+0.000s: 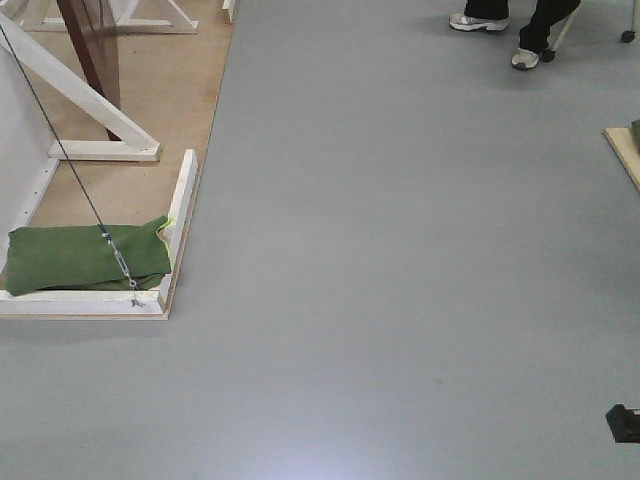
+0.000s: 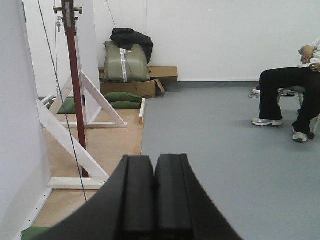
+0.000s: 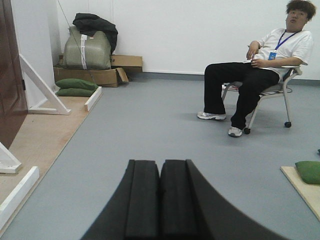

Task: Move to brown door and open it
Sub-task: 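Drive the base forward along the plywood platform toward the brown door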

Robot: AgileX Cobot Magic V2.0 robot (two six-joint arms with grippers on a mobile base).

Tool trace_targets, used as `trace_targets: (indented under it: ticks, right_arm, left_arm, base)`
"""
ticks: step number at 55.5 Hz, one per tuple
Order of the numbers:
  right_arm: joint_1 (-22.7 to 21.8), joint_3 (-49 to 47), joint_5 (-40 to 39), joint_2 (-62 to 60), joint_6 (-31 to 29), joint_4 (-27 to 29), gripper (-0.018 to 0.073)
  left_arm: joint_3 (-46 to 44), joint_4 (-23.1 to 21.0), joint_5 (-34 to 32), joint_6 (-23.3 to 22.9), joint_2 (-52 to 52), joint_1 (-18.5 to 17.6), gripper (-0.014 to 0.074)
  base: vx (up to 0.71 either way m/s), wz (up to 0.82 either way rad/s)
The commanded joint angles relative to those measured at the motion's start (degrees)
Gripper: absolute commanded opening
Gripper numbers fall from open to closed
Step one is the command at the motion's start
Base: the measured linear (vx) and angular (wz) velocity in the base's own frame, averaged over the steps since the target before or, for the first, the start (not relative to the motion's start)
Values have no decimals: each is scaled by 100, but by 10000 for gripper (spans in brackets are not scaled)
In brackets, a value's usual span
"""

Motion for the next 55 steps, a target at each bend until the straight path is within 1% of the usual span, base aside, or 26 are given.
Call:
trace_targets:
  ticks: [1, 55]
  right_arm:
    - [-5, 33, -464, -64, -32, -22, 0]
    - [-5, 33, -464, -64, -32, -22, 0]
  left_arm:
    - [-103, -20, -427, -33, -84, -6, -3]
    - [-103, -20, -427, -33, -84, -6, -3]
  base:
    - [0, 0]
    - [0, 0]
